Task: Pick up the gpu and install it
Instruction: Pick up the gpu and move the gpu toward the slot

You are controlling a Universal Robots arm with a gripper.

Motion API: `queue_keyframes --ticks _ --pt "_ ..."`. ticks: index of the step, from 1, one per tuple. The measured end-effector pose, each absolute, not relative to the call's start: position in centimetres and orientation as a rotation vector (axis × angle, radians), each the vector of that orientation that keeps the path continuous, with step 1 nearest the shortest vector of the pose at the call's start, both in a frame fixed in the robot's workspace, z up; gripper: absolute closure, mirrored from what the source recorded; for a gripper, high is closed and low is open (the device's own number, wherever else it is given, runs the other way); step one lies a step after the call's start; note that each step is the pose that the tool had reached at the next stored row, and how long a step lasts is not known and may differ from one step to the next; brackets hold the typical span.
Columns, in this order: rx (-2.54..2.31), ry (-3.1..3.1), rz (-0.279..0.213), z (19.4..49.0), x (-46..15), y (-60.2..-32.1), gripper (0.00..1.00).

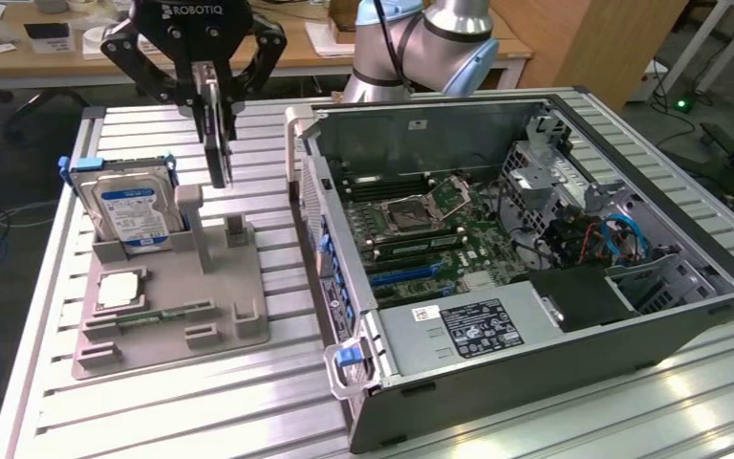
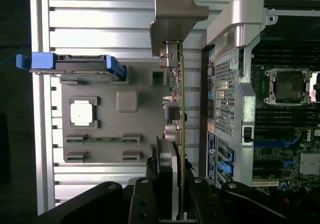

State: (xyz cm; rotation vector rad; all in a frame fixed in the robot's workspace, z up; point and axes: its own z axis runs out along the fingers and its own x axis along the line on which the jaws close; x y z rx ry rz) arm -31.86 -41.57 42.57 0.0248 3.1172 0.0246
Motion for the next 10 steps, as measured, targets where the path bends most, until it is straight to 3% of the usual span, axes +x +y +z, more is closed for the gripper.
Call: queue_keyframes --ticks 10 --pt "0.025 3.117 0.025 42.57 -31.4 -41.57 0.72"
